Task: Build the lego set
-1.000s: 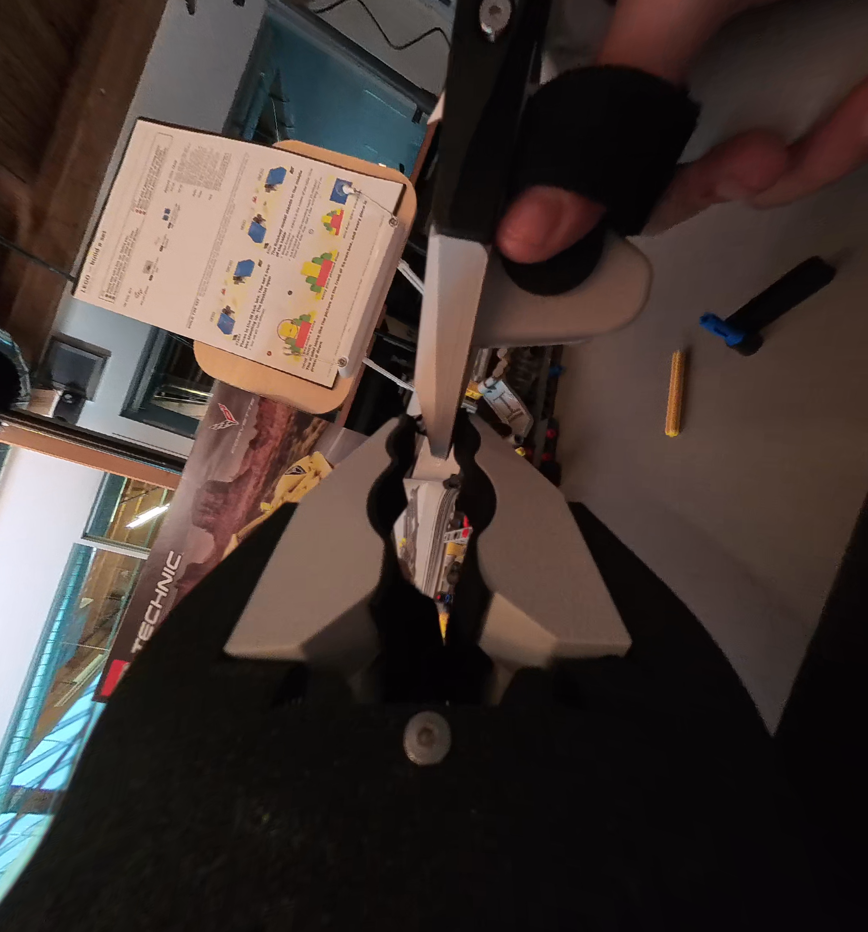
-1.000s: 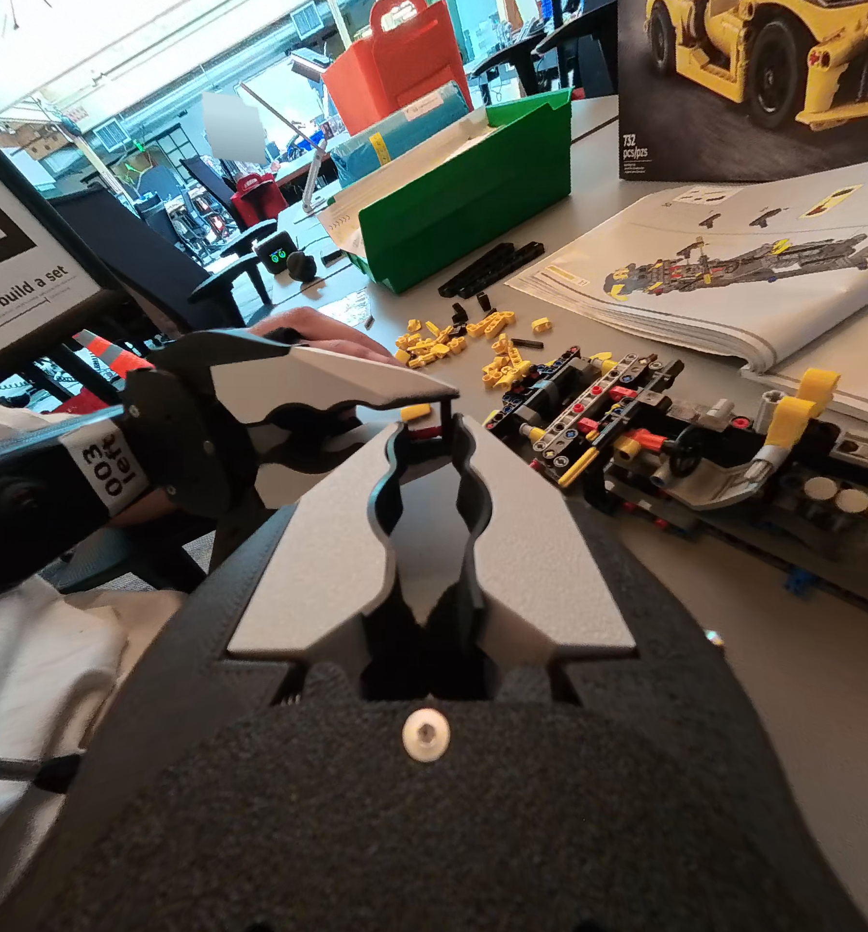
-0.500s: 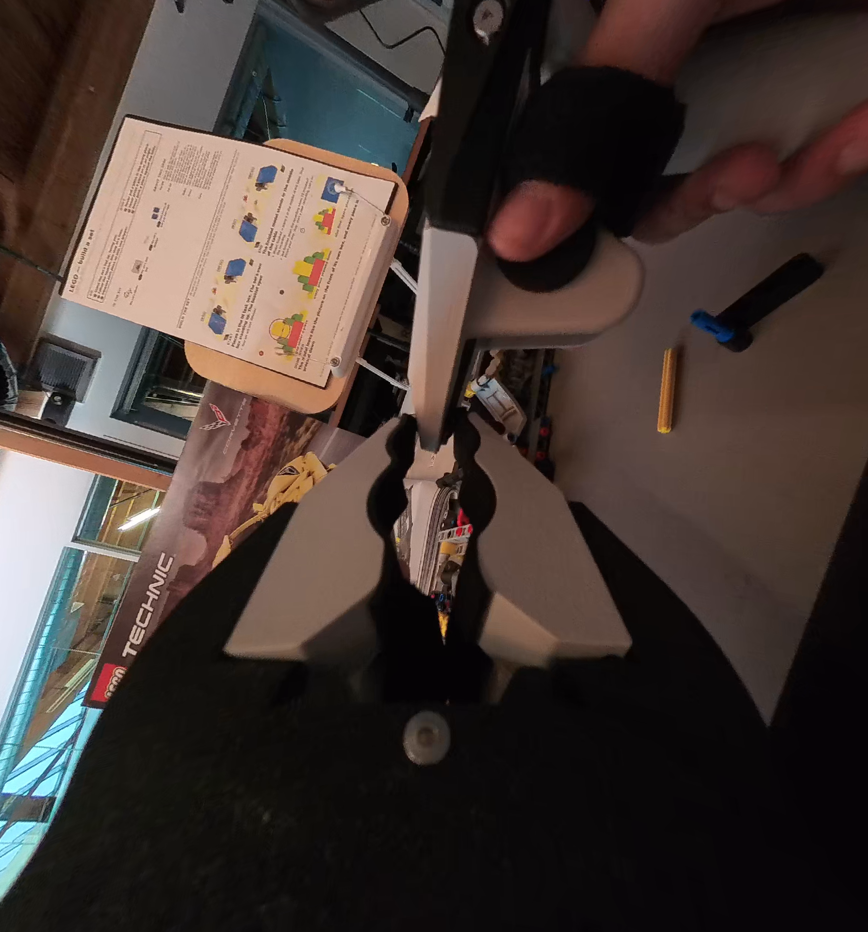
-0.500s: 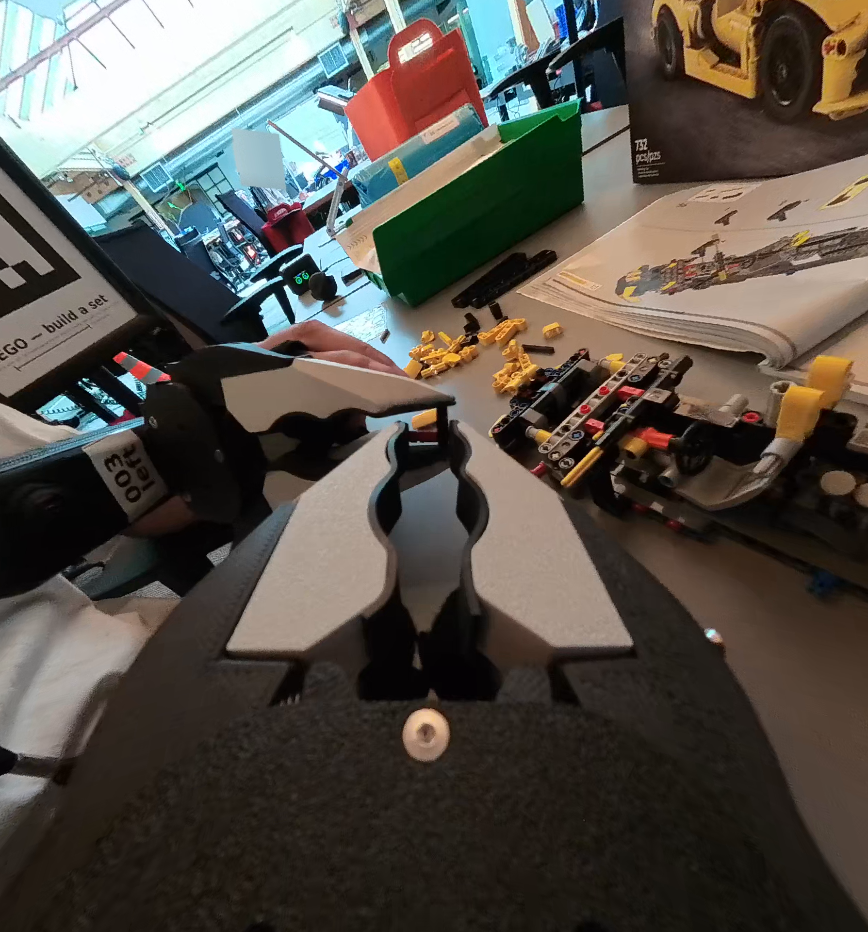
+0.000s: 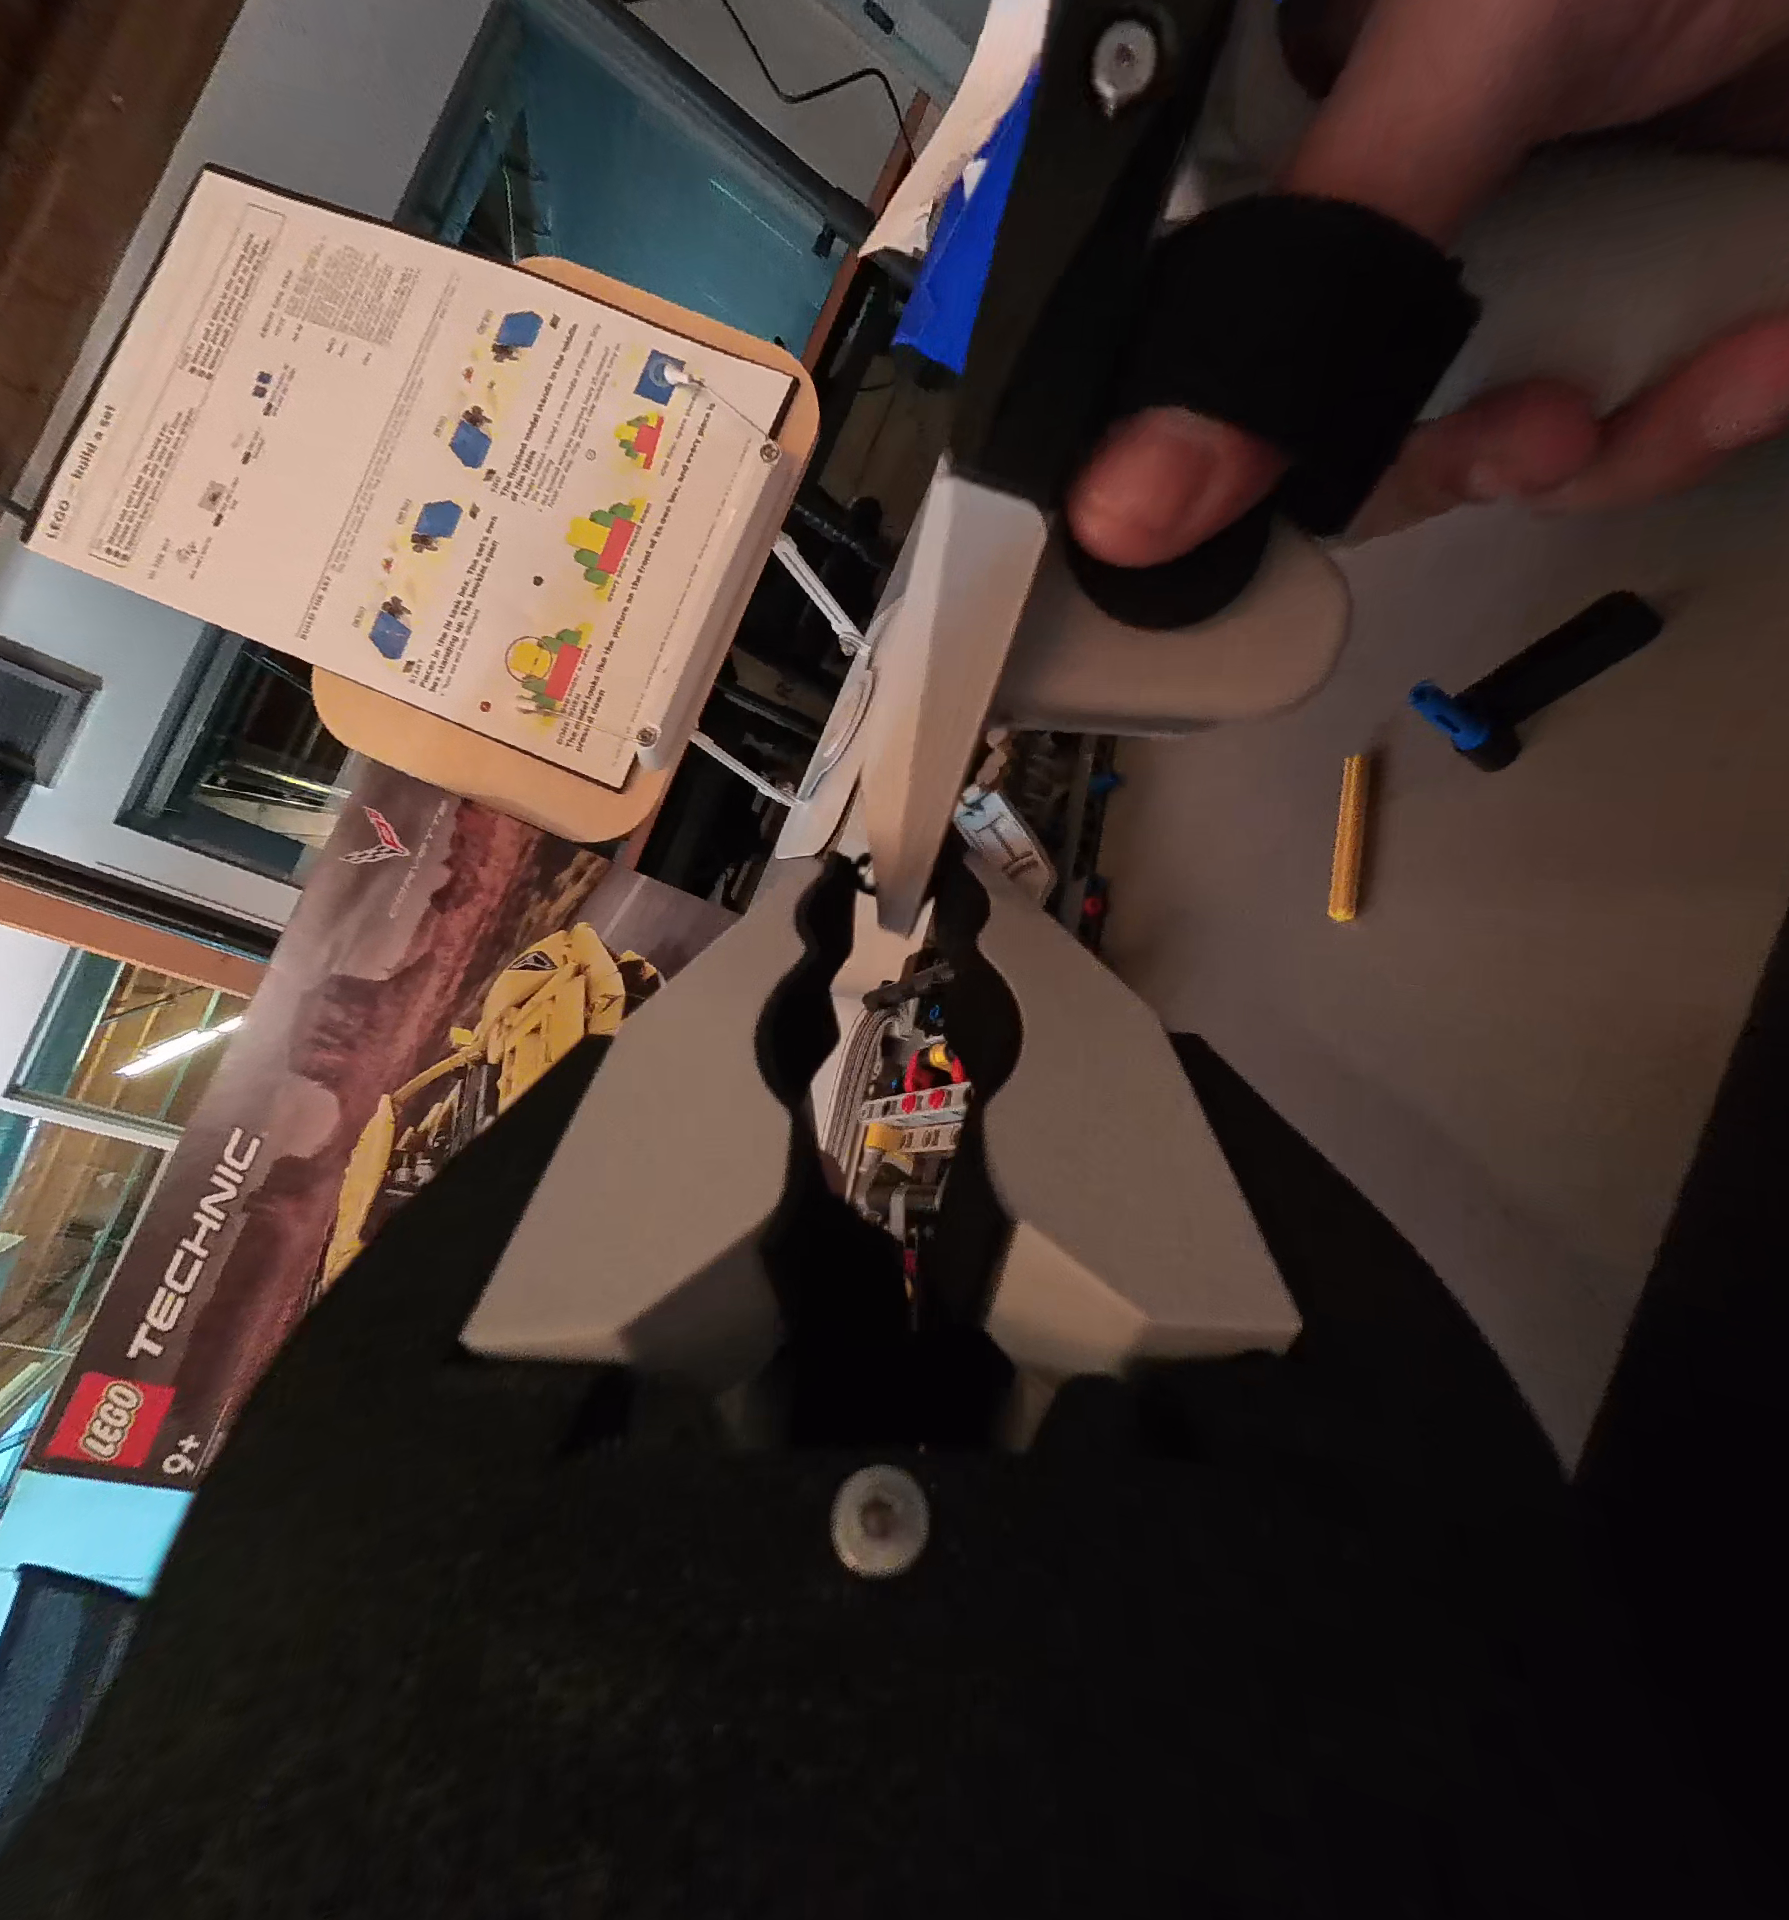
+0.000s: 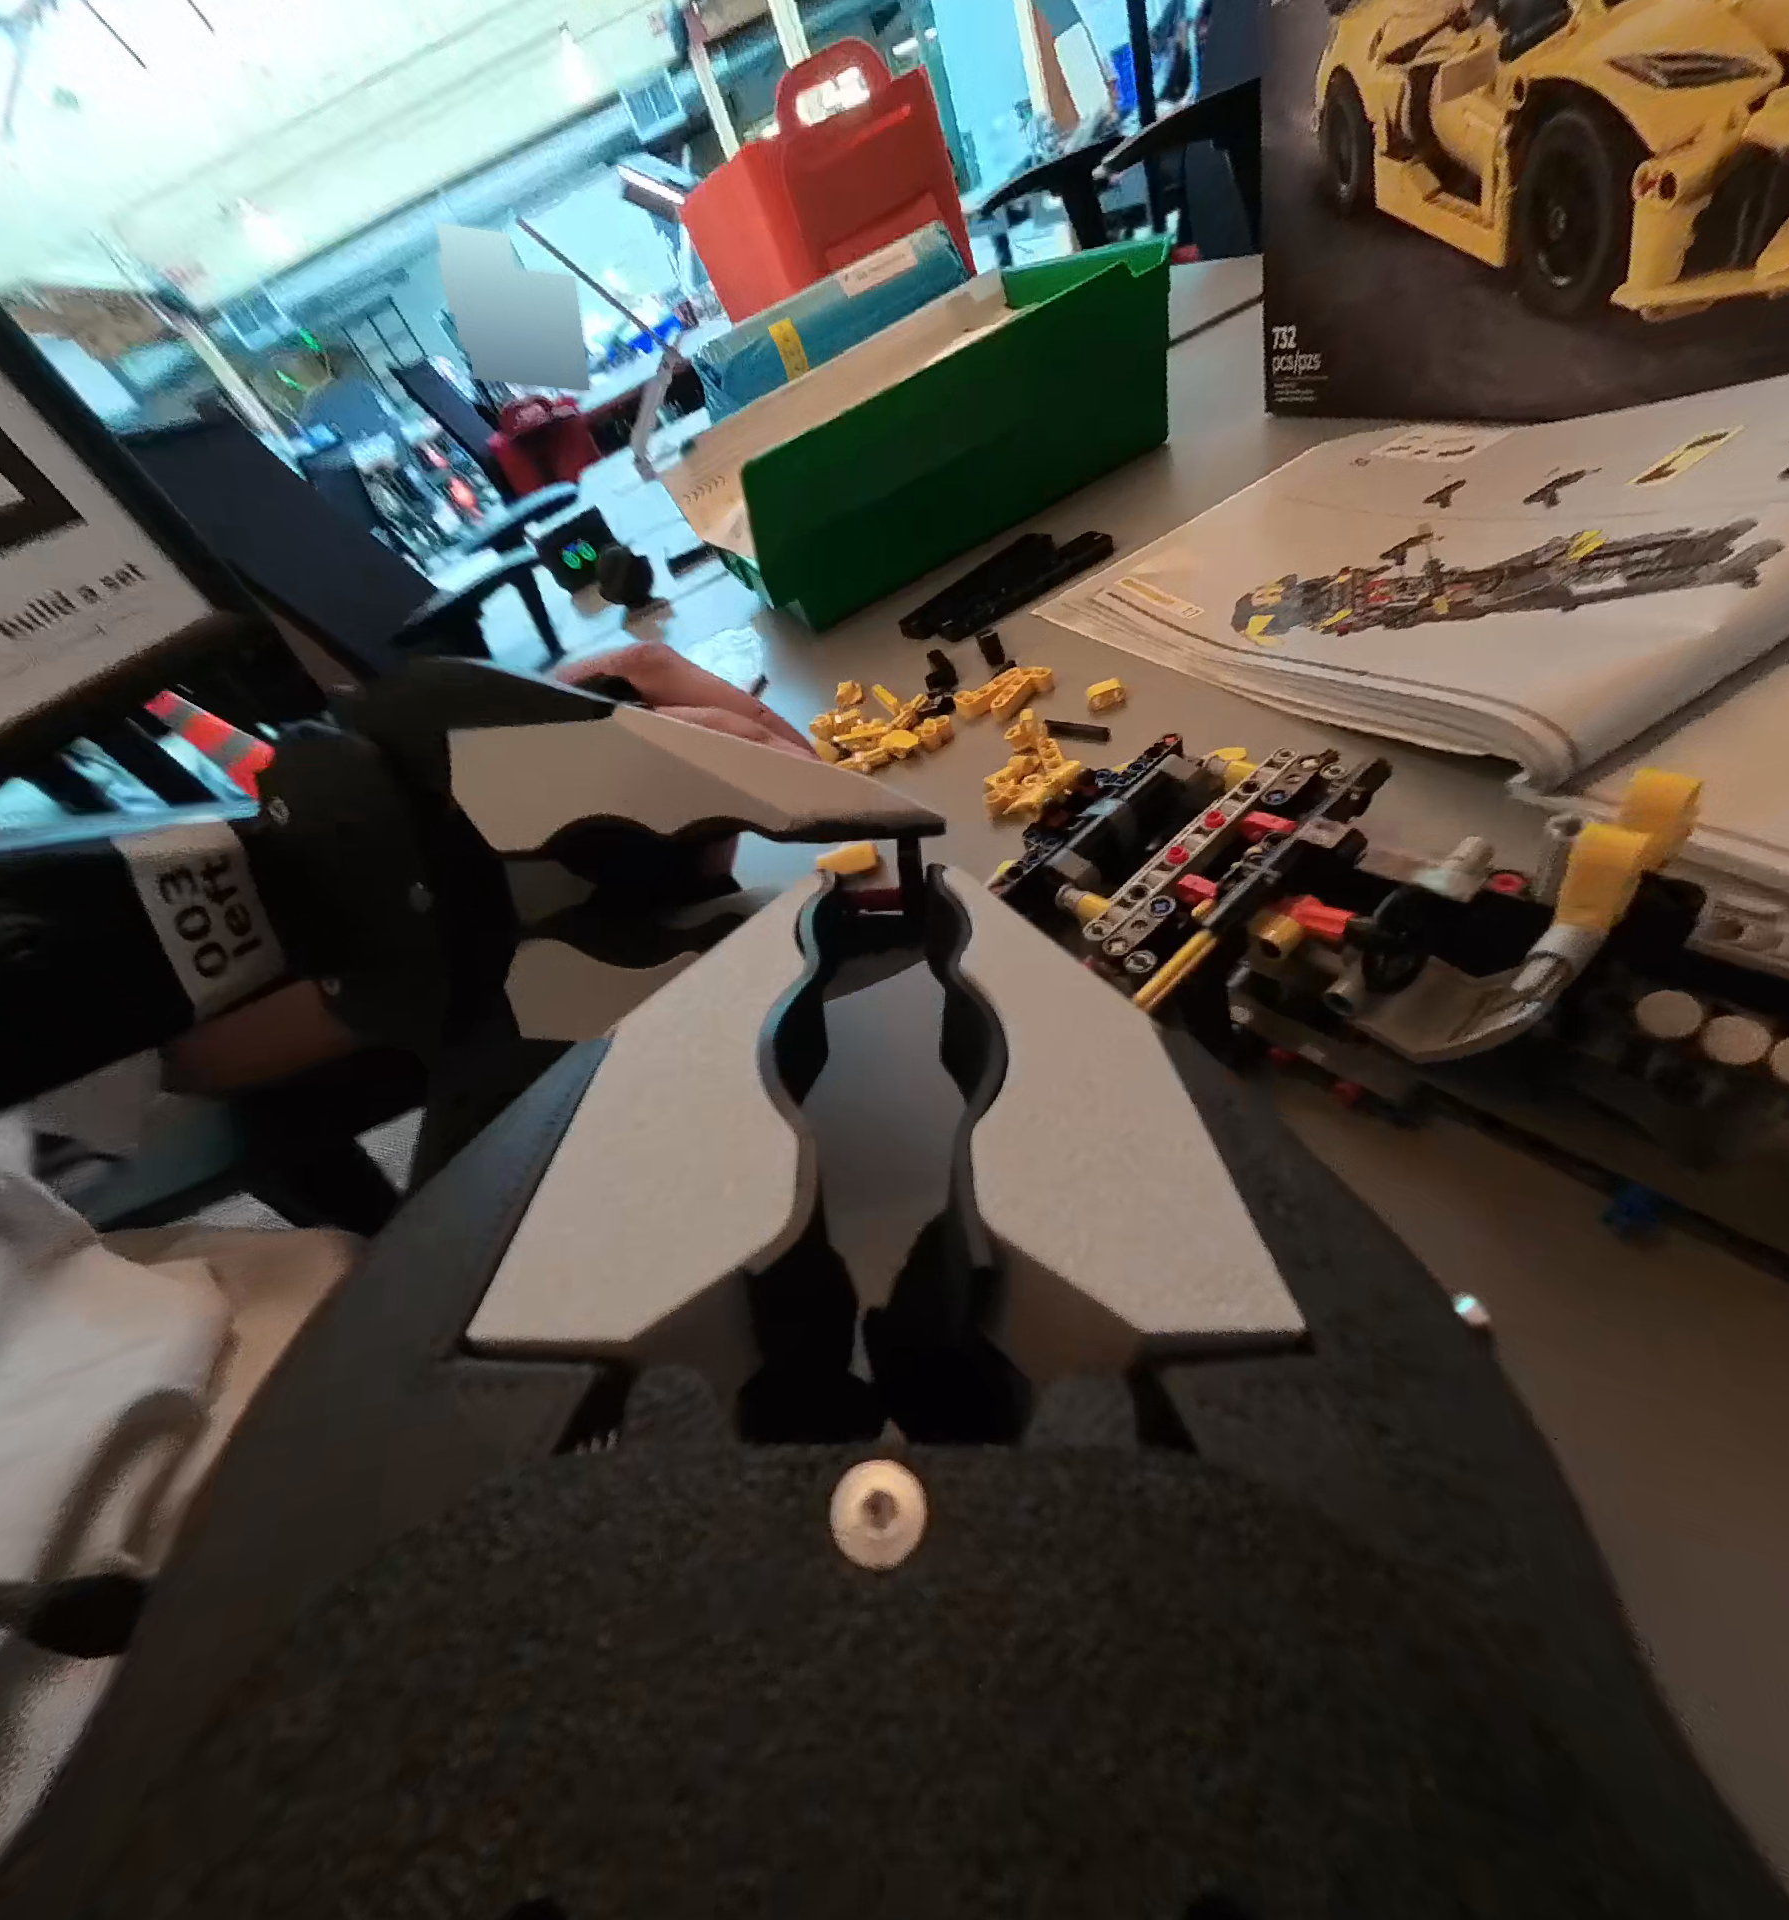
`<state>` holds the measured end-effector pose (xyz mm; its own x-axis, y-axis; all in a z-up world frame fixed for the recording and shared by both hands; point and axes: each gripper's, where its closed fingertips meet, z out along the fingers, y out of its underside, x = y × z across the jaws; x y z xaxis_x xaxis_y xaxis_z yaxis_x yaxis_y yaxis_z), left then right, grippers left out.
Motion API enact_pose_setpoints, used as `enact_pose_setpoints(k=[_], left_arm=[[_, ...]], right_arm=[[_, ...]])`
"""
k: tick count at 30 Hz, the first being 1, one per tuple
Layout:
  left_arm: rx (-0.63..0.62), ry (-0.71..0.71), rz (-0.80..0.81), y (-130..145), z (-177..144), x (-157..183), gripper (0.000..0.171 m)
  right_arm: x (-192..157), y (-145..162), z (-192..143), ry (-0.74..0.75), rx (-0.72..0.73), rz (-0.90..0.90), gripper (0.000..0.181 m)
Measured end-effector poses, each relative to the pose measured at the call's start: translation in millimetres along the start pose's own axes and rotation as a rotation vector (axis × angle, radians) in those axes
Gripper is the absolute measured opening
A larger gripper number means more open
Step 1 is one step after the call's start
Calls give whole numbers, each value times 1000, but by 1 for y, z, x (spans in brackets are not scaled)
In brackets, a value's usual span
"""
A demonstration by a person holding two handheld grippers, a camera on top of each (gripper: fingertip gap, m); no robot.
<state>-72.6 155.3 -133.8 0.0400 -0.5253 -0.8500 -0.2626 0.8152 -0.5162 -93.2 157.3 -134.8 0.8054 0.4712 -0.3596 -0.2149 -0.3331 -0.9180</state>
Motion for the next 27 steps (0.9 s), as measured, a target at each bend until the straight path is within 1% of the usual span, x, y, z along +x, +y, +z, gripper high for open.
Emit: enact_pose_setpoints(k=[3, 5, 8, 13, 15, 17, 19, 21, 22, 24, 27], left_arm=[[14, 14, -28, -1, -1, 0, 12], [19, 24, -53, 0, -1, 0, 12], [38, 69, -157, 2, -3, -2, 12], [95, 223, -474, 7, -3, -6, 11], [122, 323, -627, 6, -5, -3, 12], [129, 403, -765, 8, -6, -2, 12], [188, 502, -900, 2, -11, -4, 13], [217, 595, -1016, -2, -15, -4, 13], [230, 607, -1047, -2, -16, -7, 13], [265, 554, -1051, 0, -16, -19, 13], [334, 554, -1019, -9, -23, -23, 13]], right_arm=[[-2, -2, -2, -77, 16, 115, 14], [-5, -4, -3, -126, 33, 165, 21], [-7, -7, -5, -175, 58, 217, 24], [-1, -17, -12, -215, 116, 291, 24], [2, -19, -14, -214, 123, 296, 23], [4, -20, -14, -201, 127, 281, 22], [7, -22, -14, -177, 126, 232, 22], [8, -23, -13, -159, 126, 177, 21], [8, -24, -12, -165, 131, 161, 22], [5, -24, -12, -196, 144, 177, 23], [-4, -24, -13, -305, 121, 321, 21]])
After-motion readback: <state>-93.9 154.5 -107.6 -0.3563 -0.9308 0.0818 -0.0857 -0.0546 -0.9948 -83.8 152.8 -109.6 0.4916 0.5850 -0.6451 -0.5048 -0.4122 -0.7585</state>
